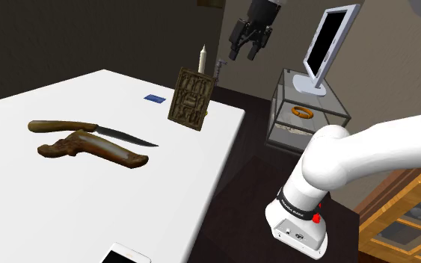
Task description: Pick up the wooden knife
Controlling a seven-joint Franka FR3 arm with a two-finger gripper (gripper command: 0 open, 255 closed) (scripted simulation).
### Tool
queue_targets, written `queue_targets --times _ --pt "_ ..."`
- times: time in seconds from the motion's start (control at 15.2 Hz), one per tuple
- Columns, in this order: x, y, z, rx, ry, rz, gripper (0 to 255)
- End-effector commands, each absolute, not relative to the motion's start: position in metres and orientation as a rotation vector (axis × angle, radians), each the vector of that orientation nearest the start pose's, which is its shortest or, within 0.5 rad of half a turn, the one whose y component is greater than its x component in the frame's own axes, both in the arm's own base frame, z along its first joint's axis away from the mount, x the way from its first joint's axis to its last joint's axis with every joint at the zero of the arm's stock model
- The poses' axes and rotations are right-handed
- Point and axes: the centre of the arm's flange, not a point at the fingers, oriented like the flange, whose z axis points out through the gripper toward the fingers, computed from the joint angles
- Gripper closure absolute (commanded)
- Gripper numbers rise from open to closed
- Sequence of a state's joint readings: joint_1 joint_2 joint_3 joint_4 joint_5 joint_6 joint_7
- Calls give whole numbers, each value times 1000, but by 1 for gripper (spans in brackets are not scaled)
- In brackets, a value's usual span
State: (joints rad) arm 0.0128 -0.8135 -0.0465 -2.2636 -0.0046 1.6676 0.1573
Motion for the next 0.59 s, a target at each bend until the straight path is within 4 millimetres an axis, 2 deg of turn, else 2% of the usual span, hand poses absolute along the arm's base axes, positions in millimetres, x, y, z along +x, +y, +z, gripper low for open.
queue_targets --times 0.0,0.53 --pt "307 -17 652 -3067 277 -332 0" --pt "374 62 617 -3096 110 -265 0"
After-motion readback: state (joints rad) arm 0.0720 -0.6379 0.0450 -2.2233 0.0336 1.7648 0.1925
